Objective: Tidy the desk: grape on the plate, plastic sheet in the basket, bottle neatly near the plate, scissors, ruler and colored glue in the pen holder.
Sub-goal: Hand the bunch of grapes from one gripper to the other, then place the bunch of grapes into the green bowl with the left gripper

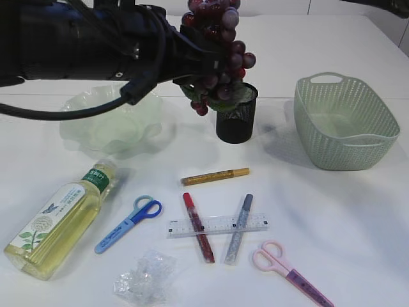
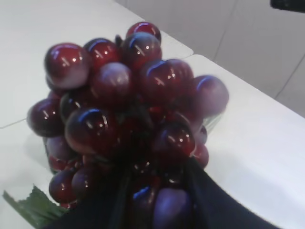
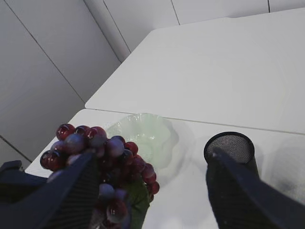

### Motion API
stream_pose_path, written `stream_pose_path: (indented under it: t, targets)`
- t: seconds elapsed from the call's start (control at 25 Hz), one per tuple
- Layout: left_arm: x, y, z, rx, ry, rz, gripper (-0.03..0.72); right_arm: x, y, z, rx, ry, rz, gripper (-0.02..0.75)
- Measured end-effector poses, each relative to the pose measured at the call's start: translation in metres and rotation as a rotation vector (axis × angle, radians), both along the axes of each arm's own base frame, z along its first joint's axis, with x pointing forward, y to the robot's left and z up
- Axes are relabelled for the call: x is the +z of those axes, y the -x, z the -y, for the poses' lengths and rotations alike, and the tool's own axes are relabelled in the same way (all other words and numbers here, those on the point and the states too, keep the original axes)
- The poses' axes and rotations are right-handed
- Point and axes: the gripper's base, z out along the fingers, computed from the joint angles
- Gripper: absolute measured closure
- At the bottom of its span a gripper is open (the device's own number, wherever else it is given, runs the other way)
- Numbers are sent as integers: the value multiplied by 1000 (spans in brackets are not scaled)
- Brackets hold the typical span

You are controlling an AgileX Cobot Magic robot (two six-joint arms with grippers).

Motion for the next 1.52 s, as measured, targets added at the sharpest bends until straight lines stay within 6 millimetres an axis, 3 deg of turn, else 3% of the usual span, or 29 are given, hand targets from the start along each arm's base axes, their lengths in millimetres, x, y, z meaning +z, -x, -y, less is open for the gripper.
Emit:
stream_pose_path:
  t: [0.44,0.84,0.92,1.12,1.32,1.52]
  targets:
    - [-5,-23,-35,363,-104,0,488,-1,0,0,4,28,5,190]
    - [-6,-67,-118,608,-91,-20,488,-1,0,0,7,32,4,190]
    - [-8,-79,-126,620,-80,-25,488,-1,0,0,9,32,4,190]
    - [-22,-106,-132,631,-90,-41,488,-1,0,0,9,32,4,190]
    - [-52,-129,-129,631,-127,-89,488,-1,0,0,9,32,4,190]
    - [-85,-138,-126,621,-167,-152,488,-1,0,0,9,32,4,190]
